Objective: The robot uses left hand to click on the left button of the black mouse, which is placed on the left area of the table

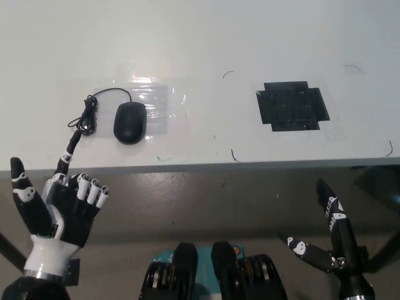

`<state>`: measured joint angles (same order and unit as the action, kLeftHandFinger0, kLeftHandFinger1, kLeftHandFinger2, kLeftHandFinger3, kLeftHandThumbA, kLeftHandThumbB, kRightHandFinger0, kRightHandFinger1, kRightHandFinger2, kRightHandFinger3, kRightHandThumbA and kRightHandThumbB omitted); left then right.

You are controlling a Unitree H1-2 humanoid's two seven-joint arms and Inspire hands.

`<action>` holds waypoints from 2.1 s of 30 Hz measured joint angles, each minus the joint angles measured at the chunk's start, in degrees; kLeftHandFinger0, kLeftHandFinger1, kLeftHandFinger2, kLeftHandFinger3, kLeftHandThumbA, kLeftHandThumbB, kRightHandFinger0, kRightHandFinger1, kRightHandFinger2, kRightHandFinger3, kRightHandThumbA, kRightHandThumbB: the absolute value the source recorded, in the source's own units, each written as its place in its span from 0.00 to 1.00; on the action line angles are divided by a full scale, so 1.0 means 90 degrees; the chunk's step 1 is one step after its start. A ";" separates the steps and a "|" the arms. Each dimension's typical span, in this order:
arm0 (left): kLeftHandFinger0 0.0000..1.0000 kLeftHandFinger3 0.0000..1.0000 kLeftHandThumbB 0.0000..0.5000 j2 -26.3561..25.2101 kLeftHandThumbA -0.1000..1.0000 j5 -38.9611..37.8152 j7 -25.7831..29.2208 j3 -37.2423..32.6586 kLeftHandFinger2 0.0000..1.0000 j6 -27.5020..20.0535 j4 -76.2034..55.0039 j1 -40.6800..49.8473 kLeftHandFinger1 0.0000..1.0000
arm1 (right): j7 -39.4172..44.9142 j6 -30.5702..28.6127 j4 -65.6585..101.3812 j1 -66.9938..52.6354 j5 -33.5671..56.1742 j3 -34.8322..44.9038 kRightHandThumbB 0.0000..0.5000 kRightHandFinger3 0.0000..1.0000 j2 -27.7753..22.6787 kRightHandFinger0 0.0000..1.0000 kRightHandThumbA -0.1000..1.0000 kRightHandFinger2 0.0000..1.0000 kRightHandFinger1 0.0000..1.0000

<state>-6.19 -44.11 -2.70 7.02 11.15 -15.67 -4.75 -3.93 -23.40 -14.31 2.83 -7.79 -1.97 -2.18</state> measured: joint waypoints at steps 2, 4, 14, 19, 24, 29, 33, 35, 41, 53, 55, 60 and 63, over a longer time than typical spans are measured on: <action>0.00 1.00 0.76 -0.0029 1.00 -0.0240 -0.0001 0.0015 0.00 0.0126 0.0010 -0.0035 0.00 | 0.0000 0.0000 0.0000 0.0000 0.0000 0.0000 0.17 1.00 0.0000 1.00 1.00 1.00 1.00; 0.00 1.00 0.83 -0.0142 1.00 -0.0537 -0.0022 0.0043 0.00 0.0306 0.0017 -0.0114 0.00 | -0.0001 0.0000 0.0000 0.0002 0.0000 0.0001 0.17 1.00 0.0003 1.00 1.00 1.00 1.00; 0.00 1.00 0.82 -0.2631 1.00 -0.0448 -0.0604 -0.0196 0.00 0.1034 0.0892 -0.1839 0.00 | 0.0000 -0.0004 0.0005 0.0000 0.0006 0.0020 0.19 1.00 -0.0001 1.00 1.00 1.00 1.00; 0.00 1.00 0.75 -0.3732 1.00 -0.0208 -0.1151 -0.0958 0.05 0.1261 0.1799 -0.3033 0.00 | 0.0001 -0.0004 0.0004 -0.0005 0.0012 0.0026 0.18 1.00 -0.0002 1.00 0.99 1.00 1.00; 0.00 1.00 0.76 -0.4304 1.00 -0.0144 -0.1658 -0.2050 0.15 0.1387 0.2882 -0.4177 0.00 | 0.0002 -0.0003 0.0004 -0.0015 0.0015 0.0026 0.18 1.00 0.0005 1.00 0.99 1.00 1.00; 0.00 1.00 0.72 -0.4509 1.00 -0.0036 -0.2350 -0.3542 0.07 0.1486 0.4220 -0.5480 0.00 | 0.0006 -0.0003 0.0004 -0.0012 0.0015 0.0029 0.21 1.00 -0.0004 1.00 0.98 1.00 1.00; 0.00 1.00 0.76 -0.4491 1.00 0.0258 -0.2833 -0.4397 0.09 0.1534 0.4956 -0.6167 0.00 | 0.0012 -0.0002 0.0005 -0.0014 0.0014 0.0028 0.22 1.00 -0.0005 1.00 0.98 1.00 1.00; 0.00 1.00 0.76 -0.4462 1.00 0.0454 -0.3047 -0.4818 0.23 0.1558 0.5304 -0.6449 0.00 | 0.0013 -0.0002 0.0007 -0.0014 0.0014 0.0029 0.22 1.00 -0.0009 1.00 0.98 1.00 1.00; 0.00 1.00 0.81 -0.4232 1.00 0.1282 -0.3792 -0.5948 0.46 0.1632 0.6287 -0.7303 0.07 | 0.0016 -0.0002 0.0017 -0.0012 0.0014 0.0030 0.23 1.00 -0.0037 1.00 0.97 1.00 1.00; 0.02 1.00 0.83 -0.3646 1.00 0.2810 -0.4848 -0.6714 0.57 0.1636 0.7499 -0.7972 0.27 | 0.0028 -0.0002 0.0103 -0.0002 0.0015 0.0038 0.24 1.00 -0.0190 1.00 0.97 1.00 1.00; 0.01 1.00 0.87 -0.3507 1.00 0.3104 -0.5041 -0.6735 0.55 0.1634 0.7741 -0.8118 0.27 | 0.0038 -0.0002 0.0150 0.0002 0.0018 0.0039 0.25 1.00 -0.0202 1.00 0.97 1.00 1.00; 0.00 1.00 0.95 -0.3103 1.00 0.3724 -0.5319 -0.6766 0.50 0.1558 0.8281 -0.8386 0.19 | 0.0058 -0.0002 0.0235 0.0006 0.0016 0.0039 0.23 1.00 -0.0204 1.00 0.96 1.00 1.00; 0.00 1.00 0.93 -0.2818 1.00 0.4075 -0.5434 -0.6766 0.55 0.1456 0.8668 -0.8480 0.21 | 0.0063 -0.0002 0.0262 0.0004 0.0017 0.0039 0.23 1.00 -0.0204 1.00 0.96 1.00 1.00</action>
<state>-31.55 -7.44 -51.61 -53.88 24.26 62.34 -81.07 -3.36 -23.42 -11.95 2.87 -7.64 -1.62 -4.02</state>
